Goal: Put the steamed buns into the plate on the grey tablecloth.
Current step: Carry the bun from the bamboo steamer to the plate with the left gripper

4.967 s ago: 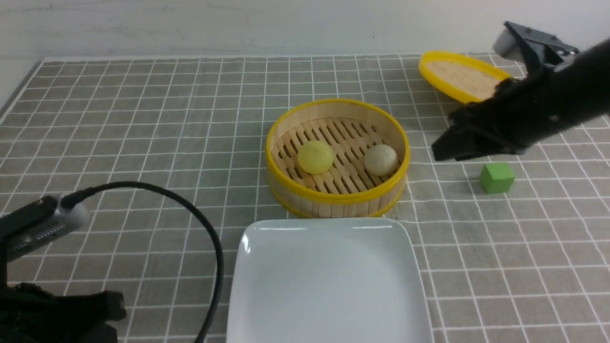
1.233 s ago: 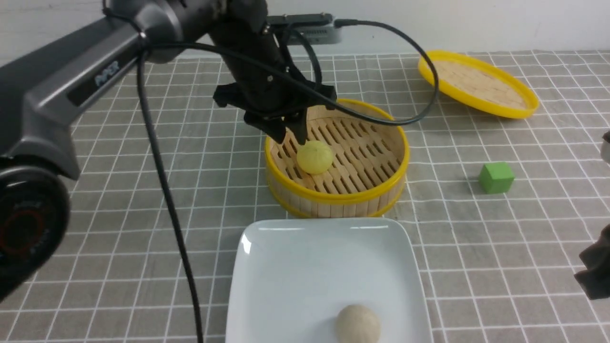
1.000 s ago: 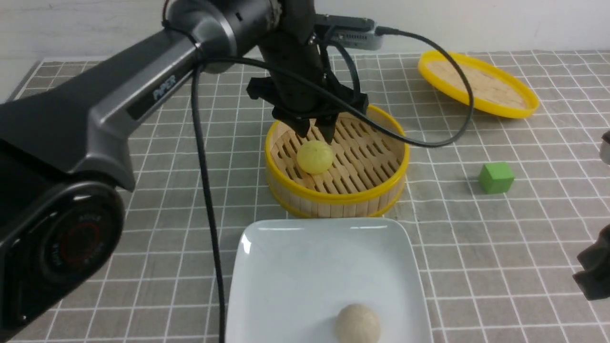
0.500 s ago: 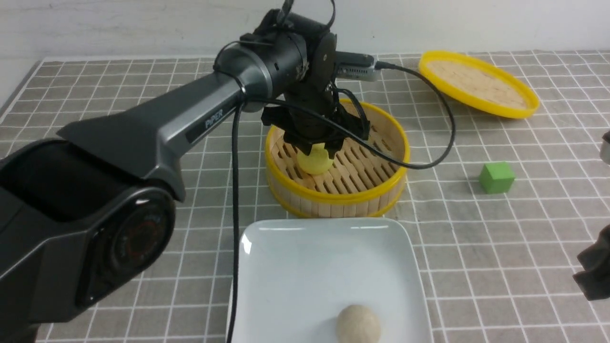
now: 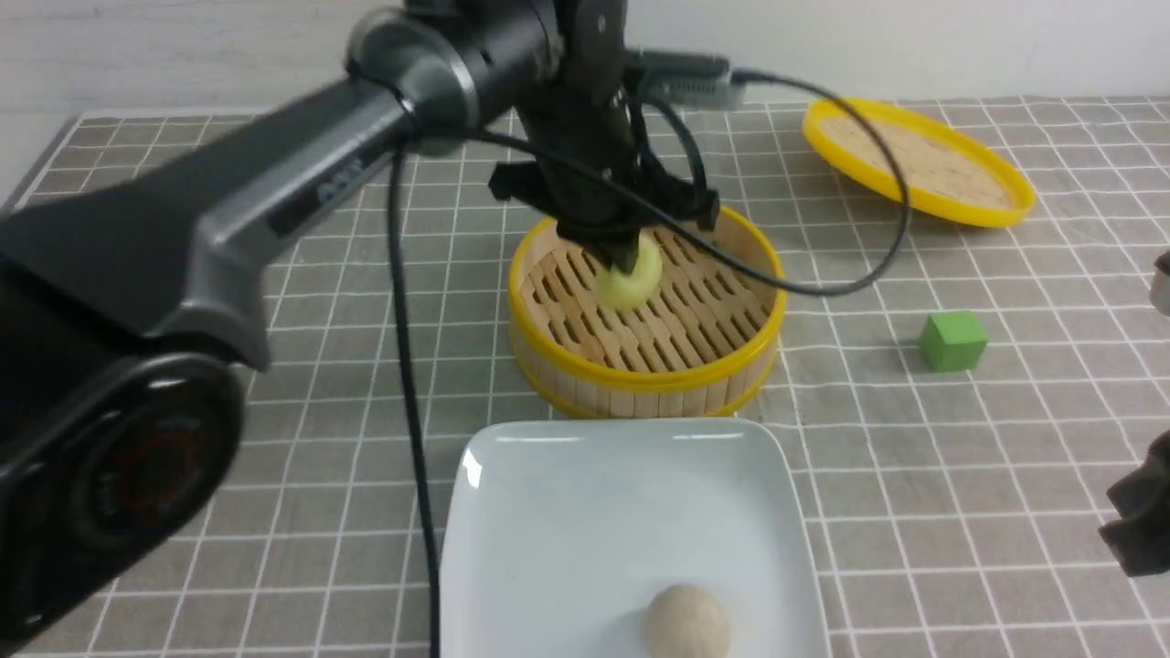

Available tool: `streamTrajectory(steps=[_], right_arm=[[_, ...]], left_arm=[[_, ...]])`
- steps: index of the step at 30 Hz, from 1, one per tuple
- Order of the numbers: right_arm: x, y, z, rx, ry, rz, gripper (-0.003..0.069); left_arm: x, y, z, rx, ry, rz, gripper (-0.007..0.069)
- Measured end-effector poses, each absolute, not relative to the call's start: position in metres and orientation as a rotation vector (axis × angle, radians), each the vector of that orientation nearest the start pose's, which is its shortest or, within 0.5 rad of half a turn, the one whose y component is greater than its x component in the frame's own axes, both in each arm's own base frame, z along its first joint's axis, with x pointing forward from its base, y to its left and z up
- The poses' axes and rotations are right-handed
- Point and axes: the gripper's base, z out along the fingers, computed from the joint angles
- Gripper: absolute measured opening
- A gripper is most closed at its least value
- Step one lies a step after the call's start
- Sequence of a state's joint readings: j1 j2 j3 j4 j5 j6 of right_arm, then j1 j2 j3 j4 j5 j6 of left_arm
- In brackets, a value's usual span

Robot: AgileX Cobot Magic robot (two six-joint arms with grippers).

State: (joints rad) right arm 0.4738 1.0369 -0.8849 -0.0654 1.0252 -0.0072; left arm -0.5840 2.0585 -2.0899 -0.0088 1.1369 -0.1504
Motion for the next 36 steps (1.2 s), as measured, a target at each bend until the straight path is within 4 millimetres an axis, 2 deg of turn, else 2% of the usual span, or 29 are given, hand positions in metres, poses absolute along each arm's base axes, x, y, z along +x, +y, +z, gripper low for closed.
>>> streamTrajectory(steps=[1, 2, 3, 4, 7, 9, 10, 12, 13, 14, 15, 16, 19, 22, 23, 27, 30, 32, 34, 35, 36], right_arm=[[0.165, 0.079, 0.311, -0.659, 2.575, 0.068, 0.0018], [0.165, 0.079, 0.311, -0.659, 2.575, 0.068, 0.0018], [0.165, 0.079, 0.311, -0.659, 2.575, 0.068, 0.0019], [0.165, 0.079, 0.311, -0.659, 2.575, 0.068, 0.0019], [0.165, 0.079, 0.311, -0.658, 2.574, 0.071, 0.0019], [0.165, 0.079, 0.311, -0.658, 2.573, 0.072, 0.0019], [0.165, 0.079, 0.311, -0.657, 2.572, 0.074, 0.0021], [0.165, 0.080, 0.311, -0.657, 2.572, 0.076, 0.0022], [0.165, 0.080, 0.311, -0.654, 2.574, 0.085, 0.0022], [0.165, 0.080, 0.311, -0.654, 2.574, 0.084, 0.0022], [0.165, 0.080, 0.311, -0.652, 2.575, 0.092, 0.0022], [0.165, 0.081, 0.311, -0.650, 2.576, 0.099, 0.0024], [0.165, 0.081, 0.311, -0.647, 2.571, 0.105, 0.0027], [0.165, 0.081, 0.312, -0.646, 2.569, 0.107, 0.0029], [0.165, 0.081, 0.312, -0.646, 2.569, 0.107, 0.0029], [0.156, 0.077, 0.318, -0.640, 2.553, 0.115, 0.0032], [0.133, 0.065, 0.331, -0.585, 2.535, 0.135, 0.0032], [0.123, 0.060, 0.337, -0.561, 2.519, 0.147, 0.0032], [0.097, 0.046, 0.349, -0.494, 2.451, 0.186, 0.0032], [0.086, 0.041, 0.353, -0.464, 2.411, 0.207, 0.0032], [0.084, 0.040, 0.354, -0.458, 2.402, 0.211, 0.0032]], left_arm=[[0.372, -0.247, 0.353, 0.589, 2.514, -0.276, 0.0020], [0.370, -0.245, 0.357, 0.592, 2.508, -0.277, 0.0020], [0.348, -0.229, 0.396, 0.601, 2.446, -0.276, 0.0020], [0.336, -0.221, 0.413, 0.597, 2.423, -0.278, 0.0020], [0.306, -0.202, 0.436, 0.585, 2.400, -0.303, 0.0020], [0.297, -0.199, 0.434, 0.590, 2.420, -0.325, 0.0020], [0.287, -0.196, 0.415, 0.606, 2.501, -0.352, 0.0020], [0.281, -0.195, 0.396, 0.618, 2.575, -0.359, 0.0022], [0.277, -0.195, 0.356, 0.634, 2.707, -0.345, 0.0022], [0.277, -0.195, 0.351, 0.633, 2.715, -0.344, 0.0022], [0.276, -0.195, 0.333, 0.636, 2.763, -0.332, 0.0022], [0.276, -0.195, 0.300, 0.625, 2.819, -0.319, 0.0022], [0.278, -0.197, 0.246, 0.567, 2.880, -0.323, 0.0028], [0.280, -0.202, 0.219, 0.511, 2.915, -0.354, 0.0057], [0.280, -0.202, 0.217, 0.508, 2.919, -0.355, 0.0059], [0.284, -0.206, 0.212, 0.473, 2.912, -0.393, 0.0155], [0.284, -0.207, 0.212, 0.463, 2.903, -0.404, 0.0294], [0.284, -0.207, 0.212, 0.462, 2.903, -0.406, 0.0332], [0.284, -0.207, 0.212, 0.464, 2.903, -0.407, 0.0424], [0.284, -0.207, 0.212, 0.467, 2.902, -0.407, 0.0443], [0.284, -0.207, 0.212, 0.467, 2.902, -0.407, 0.0447]])
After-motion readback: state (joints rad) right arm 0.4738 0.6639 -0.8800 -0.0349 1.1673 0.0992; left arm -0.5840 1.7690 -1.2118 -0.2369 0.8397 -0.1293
